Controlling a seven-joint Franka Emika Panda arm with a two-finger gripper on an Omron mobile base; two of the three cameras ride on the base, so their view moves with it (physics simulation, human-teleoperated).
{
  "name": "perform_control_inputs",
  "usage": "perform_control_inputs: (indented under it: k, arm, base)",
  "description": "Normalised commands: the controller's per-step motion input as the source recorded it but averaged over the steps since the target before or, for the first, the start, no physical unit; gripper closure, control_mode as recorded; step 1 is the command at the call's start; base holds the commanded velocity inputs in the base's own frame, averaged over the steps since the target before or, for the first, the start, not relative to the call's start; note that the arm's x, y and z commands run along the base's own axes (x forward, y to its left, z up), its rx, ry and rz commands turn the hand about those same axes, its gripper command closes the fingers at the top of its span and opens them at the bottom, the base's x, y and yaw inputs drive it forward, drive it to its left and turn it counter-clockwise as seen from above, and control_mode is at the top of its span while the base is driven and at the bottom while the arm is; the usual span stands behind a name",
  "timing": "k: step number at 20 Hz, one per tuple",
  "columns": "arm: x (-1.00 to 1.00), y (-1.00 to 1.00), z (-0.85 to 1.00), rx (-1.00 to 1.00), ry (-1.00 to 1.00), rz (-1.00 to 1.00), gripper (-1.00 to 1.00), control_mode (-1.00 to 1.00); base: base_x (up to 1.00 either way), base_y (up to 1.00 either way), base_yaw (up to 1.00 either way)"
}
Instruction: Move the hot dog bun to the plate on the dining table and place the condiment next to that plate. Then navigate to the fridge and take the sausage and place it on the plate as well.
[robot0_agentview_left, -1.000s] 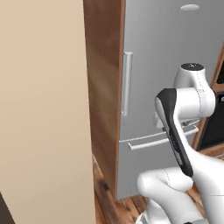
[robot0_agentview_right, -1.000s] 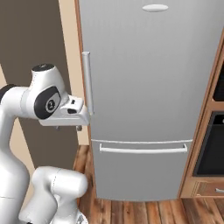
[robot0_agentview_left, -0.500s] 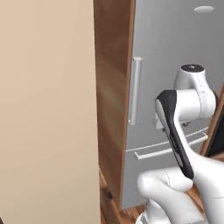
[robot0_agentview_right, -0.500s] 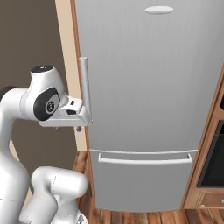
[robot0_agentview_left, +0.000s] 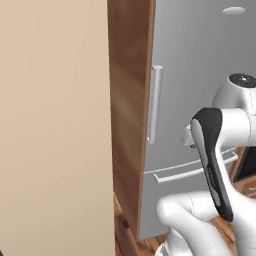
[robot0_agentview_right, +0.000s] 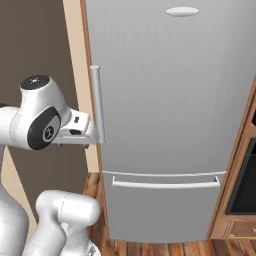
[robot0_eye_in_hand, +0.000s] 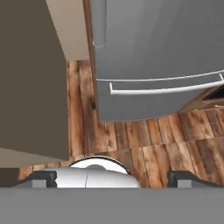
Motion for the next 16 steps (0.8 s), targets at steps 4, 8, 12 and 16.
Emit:
perform_control_inputs:
  k: [4, 8, 12, 16]
  arm:
    - [0.06, 0.42, 0.38, 0.11, -0.40, 0.01, -1.00, -1.00]
    - [0.59, 0.59, 0.40, 0.03, -0.24, 0.00, -1.00, -1.00]
    - [0.90, 0.24, 0.31, 0.00, -0.12, 0.00, -1.00, -1.00]
    - [0.83, 0.00, 0.23, 0.00, -0.01, 0.00, -1.00, -1.00]
  base:
    - [0.00, 0.00, 0.00]
    - [0.00, 0.00, 0.00]
    - [0.00, 0.00, 0.00]
    - [0.00, 0.00, 0.00]
